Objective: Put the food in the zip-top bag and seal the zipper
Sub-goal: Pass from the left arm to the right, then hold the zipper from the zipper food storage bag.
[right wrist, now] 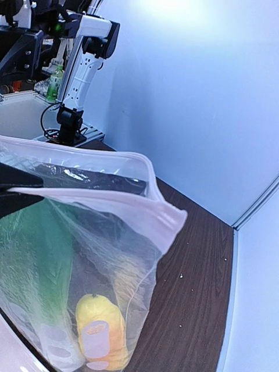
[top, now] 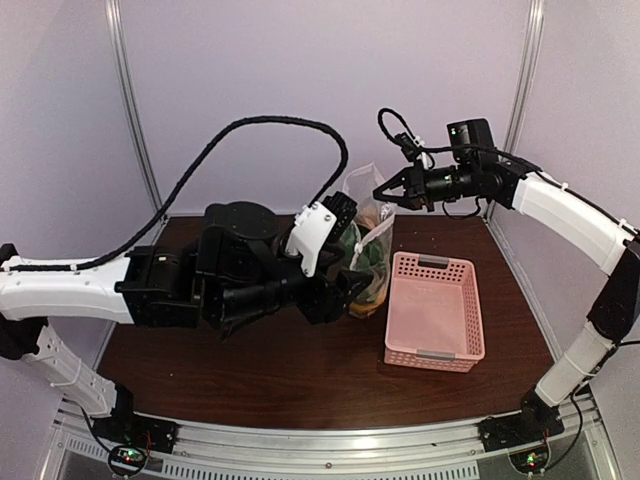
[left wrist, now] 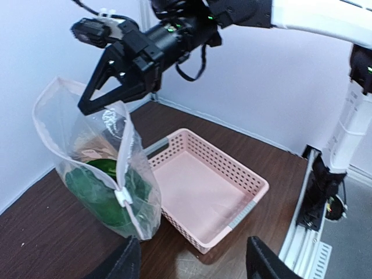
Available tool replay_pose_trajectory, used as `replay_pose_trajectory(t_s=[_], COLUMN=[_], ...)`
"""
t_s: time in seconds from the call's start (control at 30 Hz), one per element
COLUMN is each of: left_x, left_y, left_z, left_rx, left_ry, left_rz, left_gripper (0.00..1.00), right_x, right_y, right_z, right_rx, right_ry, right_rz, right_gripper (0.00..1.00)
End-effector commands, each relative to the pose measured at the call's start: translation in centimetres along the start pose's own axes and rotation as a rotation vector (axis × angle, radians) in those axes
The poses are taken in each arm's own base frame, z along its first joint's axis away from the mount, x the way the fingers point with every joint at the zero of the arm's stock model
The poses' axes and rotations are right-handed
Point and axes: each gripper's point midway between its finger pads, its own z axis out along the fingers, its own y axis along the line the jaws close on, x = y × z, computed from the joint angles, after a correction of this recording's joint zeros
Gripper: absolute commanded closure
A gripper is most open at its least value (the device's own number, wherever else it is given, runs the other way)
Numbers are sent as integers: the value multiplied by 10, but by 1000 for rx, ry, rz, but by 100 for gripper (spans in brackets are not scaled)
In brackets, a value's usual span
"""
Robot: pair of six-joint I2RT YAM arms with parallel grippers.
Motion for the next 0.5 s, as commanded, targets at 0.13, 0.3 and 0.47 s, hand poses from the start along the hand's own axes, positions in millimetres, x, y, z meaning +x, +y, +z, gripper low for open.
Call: replay_pose_trajectory(t_s=[0.13,0.3,0.47], left_x=[-2,-4,-5], left_y=[53,51,37], left_z=[16,29,38], left_rx=[-351,-276,-201], left_ry=[-127,-129,-134], left_rz=[-18,-31,-31], left_gripper=[47,49,39], right_x=[-12,-13,-15], right_y=[33,33,32], right_z=[-13,-16,-17], right_rx=[-118,-108,-103], right_ry=[-70,-87,-91], right_rz=[-12,-25,-24], right_gripper=[100,100,100])
